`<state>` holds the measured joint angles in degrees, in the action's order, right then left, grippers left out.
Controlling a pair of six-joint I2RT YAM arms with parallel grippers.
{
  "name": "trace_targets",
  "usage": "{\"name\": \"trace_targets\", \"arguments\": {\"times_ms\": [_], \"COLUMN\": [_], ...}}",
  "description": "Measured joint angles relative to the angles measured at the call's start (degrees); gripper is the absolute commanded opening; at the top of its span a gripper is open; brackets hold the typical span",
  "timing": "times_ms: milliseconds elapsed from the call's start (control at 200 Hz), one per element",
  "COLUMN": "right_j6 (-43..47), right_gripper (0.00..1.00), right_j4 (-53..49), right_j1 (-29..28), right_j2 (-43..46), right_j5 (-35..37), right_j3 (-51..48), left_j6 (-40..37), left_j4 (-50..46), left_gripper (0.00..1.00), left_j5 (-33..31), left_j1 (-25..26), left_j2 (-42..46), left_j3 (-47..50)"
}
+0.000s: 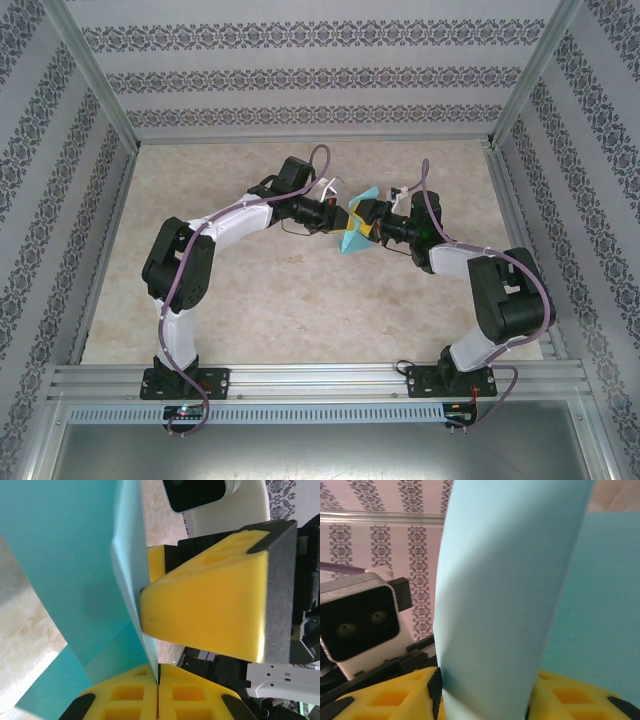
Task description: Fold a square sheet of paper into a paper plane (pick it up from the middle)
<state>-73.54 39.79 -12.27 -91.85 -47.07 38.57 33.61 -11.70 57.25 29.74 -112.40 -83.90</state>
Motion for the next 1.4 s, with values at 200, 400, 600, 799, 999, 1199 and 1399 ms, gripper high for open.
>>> {"name": "trace_targets", "arguments": {"times_ms": [200, 400, 600, 799, 999, 1199, 1399], "right_j6": [-1.07, -1.36, -1.31, -0.2, 0.83, 0.96, 0.22], "right_gripper": [0.33, 0.23, 0.14, 0.1, 0.08, 0.08, 0.08], "right_j4": [1.01, 1.25, 1.2, -0.57, -2.36, -2.78, -2.73], "right_j1": [0.0, 0.02, 0.07, 0.15, 0.15, 0.42, 0.5], "right_j2": [-0.09, -0.11, -0.2, -0.17, -0.13, 0.22, 0.44], "right_j5": [-0.61, -0.81, -1.49, -1.99, -2.64, -3.48, -3.65], "right_j3": [0.26, 0.26, 0.28, 1.14, 2.97, 3.93, 5.2], "left_j6": [2.25, 3.1, 3.8, 2.29, -1.09, -1.07, 5.57], "left_j4": [2.99, 3.58, 4.13, 1.44, -4.68, -5.42, 3.21], "left_gripper": [0.16, 0.25, 0.38, 0.46, 0.54, 0.65, 0.78], "left_j5": [1.22, 1.22, 1.25, -0.92, -6.27, -9.31, -7.72], "left_j1": [-1.07, -1.36, -1.4, -2.12, -3.19, -4.74, -5.01], "left_j2": [0.0, 0.0, 0.2, 3.37, 8.74, 12.13, 15.67], "left_j3": [2.58, 2.95, 3.19, 3.32, 3.15, 6.71, 15.37]}}
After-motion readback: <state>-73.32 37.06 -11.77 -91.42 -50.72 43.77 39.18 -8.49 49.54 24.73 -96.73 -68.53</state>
